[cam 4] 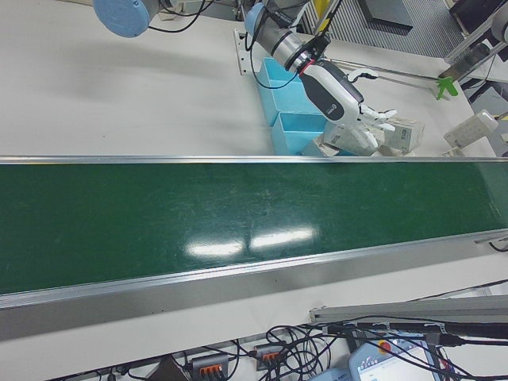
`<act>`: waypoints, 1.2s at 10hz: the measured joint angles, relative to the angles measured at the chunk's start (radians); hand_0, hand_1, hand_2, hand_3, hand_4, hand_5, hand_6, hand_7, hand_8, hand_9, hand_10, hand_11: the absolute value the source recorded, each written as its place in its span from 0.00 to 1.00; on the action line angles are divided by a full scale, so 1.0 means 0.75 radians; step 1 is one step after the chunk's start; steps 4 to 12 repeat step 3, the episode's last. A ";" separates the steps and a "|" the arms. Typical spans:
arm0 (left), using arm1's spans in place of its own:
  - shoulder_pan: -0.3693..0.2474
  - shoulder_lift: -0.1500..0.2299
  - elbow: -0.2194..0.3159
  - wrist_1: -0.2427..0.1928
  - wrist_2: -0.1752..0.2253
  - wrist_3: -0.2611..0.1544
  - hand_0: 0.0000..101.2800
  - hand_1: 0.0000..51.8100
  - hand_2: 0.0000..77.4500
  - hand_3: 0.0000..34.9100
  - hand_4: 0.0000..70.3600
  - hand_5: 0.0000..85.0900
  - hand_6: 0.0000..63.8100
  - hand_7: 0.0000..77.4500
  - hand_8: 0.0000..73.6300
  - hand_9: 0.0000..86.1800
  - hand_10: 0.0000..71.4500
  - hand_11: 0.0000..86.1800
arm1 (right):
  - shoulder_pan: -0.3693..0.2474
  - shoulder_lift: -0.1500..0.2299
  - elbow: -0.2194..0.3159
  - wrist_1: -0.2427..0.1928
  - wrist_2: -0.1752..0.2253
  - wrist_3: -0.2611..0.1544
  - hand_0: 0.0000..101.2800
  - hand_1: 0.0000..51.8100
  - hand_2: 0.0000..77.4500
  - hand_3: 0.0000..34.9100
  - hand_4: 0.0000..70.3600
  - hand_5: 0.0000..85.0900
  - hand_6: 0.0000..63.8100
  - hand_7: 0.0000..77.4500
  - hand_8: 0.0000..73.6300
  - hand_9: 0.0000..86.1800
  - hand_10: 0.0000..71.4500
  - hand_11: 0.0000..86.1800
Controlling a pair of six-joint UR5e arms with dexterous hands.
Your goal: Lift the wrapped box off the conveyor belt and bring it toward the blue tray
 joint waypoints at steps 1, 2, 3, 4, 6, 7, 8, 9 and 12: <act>0.000 0.000 0.000 0.000 0.000 0.000 0.00 0.00 0.01 0.00 0.00 0.01 0.01 0.01 0.01 0.00 0.01 0.01 | 0.000 -0.003 0.009 0.000 0.000 0.001 0.51 0.43 0.34 0.09 0.22 0.31 0.10 0.08 0.00 0.01 0.00 0.01; 0.000 0.000 0.000 0.000 0.000 0.000 0.00 0.00 0.01 0.00 0.00 0.01 0.01 0.01 0.01 0.00 0.01 0.01 | 0.001 -0.005 0.015 0.000 0.000 0.001 0.51 0.43 0.34 0.08 0.22 0.31 0.10 0.10 0.00 0.01 0.00 0.01; 0.000 0.000 0.000 0.000 0.000 0.000 0.00 0.00 0.01 0.00 0.00 0.01 0.01 0.01 0.01 0.00 0.01 0.01 | 0.001 -0.006 0.017 0.000 0.000 0.002 0.51 0.43 0.34 0.08 0.22 0.31 0.10 0.10 0.00 0.01 0.00 0.01; 0.000 0.000 0.000 0.000 0.000 0.000 0.00 0.00 0.01 0.00 0.00 0.01 0.01 0.01 0.01 0.00 0.01 0.01 | 0.001 -0.006 0.017 0.000 0.000 0.002 0.51 0.43 0.34 0.08 0.22 0.31 0.10 0.10 0.00 0.01 0.00 0.01; 0.000 0.000 0.000 0.000 0.000 0.000 0.00 0.00 0.01 0.00 0.00 0.01 0.01 0.01 0.01 0.00 0.01 0.01 | 0.001 -0.006 0.017 0.000 0.000 0.002 0.51 0.43 0.34 0.08 0.22 0.31 0.10 0.10 0.00 0.01 0.00 0.01; 0.000 0.000 0.000 0.000 0.000 0.000 0.00 0.00 0.01 0.00 0.00 0.01 0.01 0.01 0.01 0.00 0.01 0.01 | 0.001 -0.006 0.017 0.000 0.000 0.002 0.51 0.43 0.34 0.08 0.22 0.31 0.10 0.10 0.00 0.01 0.00 0.01; 0.000 0.000 0.000 0.000 0.000 0.000 0.00 0.00 0.01 0.00 0.00 0.01 0.01 0.01 0.01 0.00 0.01 0.01 | 0.001 -0.006 0.017 0.000 0.000 0.002 0.51 0.43 0.34 0.08 0.22 0.31 0.10 0.10 0.00 0.01 0.00 0.01; 0.000 0.000 0.000 0.000 0.000 0.000 0.00 0.00 0.01 0.00 0.00 0.01 0.01 0.01 0.01 0.00 0.01 0.01 | 0.001 -0.006 0.017 0.000 0.000 0.002 0.51 0.43 0.34 0.08 0.22 0.31 0.10 0.10 0.00 0.01 0.00 0.01; 0.000 0.000 0.000 0.000 0.000 0.000 0.00 0.00 0.01 0.00 0.00 0.01 0.01 0.01 0.01 0.00 0.01 0.01 | 0.001 -0.006 0.017 0.000 0.000 0.002 0.51 0.43 0.34 0.08 0.22 0.31 0.10 0.10 0.00 0.01 0.00 0.01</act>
